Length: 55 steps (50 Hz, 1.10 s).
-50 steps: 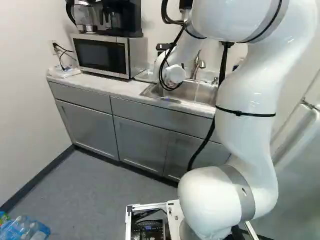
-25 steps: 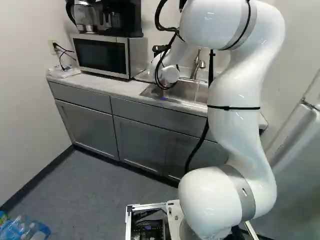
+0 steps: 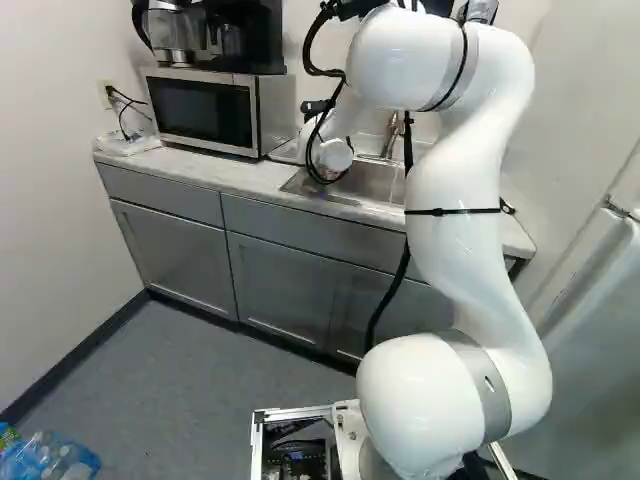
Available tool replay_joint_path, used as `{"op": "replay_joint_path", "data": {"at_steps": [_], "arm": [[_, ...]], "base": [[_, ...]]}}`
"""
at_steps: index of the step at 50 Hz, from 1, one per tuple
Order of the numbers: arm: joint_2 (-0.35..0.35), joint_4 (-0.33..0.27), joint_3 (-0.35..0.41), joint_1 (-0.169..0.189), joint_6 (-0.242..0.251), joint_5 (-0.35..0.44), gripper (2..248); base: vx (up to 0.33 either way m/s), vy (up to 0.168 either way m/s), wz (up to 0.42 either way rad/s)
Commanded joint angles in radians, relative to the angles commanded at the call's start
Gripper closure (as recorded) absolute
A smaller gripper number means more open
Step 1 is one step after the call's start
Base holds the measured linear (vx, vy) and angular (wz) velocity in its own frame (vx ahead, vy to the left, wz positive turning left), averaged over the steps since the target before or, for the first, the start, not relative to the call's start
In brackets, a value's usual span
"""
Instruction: Rinse the cup and place it in the tray
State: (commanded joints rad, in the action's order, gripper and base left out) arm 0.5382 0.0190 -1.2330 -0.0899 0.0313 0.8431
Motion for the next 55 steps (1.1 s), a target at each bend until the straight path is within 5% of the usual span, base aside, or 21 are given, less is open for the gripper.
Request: {"op": "replay_joint_path", "data": {"at_steps": [55], "arm": [[0.000, 0.000, 0.000, 0.000, 0.000, -0.022, 128]], "base": [[0.000, 0.000, 0.000]]}}
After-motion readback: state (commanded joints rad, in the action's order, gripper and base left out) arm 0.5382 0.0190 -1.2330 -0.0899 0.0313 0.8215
